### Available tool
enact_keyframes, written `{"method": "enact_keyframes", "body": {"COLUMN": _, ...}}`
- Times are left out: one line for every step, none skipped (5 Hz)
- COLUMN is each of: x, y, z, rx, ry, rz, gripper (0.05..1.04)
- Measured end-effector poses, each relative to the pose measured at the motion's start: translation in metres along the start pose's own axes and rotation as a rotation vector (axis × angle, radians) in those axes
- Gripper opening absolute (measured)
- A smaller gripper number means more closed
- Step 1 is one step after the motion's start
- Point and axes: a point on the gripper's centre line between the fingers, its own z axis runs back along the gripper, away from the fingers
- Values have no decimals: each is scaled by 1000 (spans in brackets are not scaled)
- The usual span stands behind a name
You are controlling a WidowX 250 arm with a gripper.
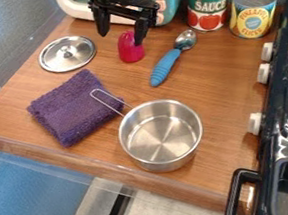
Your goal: Put the cooking pot on top of the purple cloth
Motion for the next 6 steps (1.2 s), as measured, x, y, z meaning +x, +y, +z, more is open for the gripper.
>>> {"method": "enact_keyframes", "body": {"x": -6, "y": -5, "z": -15, "rx": -7, "ry": 42, "rz": -13, "gripper": 1001}}
{"method": "enact_keyframes", "body": {"x": -27, "y": -33, "z": -12, "rx": -53, "ry": 53, "rz": -98, "gripper": 1001}}
{"method": "enact_keyframes", "body": {"x": -48, "y": -68, "z": 34, "rx": -80, "ry": -53, "rz": -203, "gripper": 1001}}
{"method": "enact_keyframes", "body": {"x": -80, "y": -102, "z": 68, "rx": -101, "ry": -137, "rz": -293, "gripper": 1001}}
{"method": "enact_keyframes", "body": {"x": -117, "y": -139, "z": 70, "rx": -142, "ry": -134, "rz": -387, "gripper": 1001}}
{"method": "enact_keyframes", "body": {"x": -143, "y": -149, "z": 53, "rx": -148, "ry": -72, "rz": -398, "gripper": 1001}}
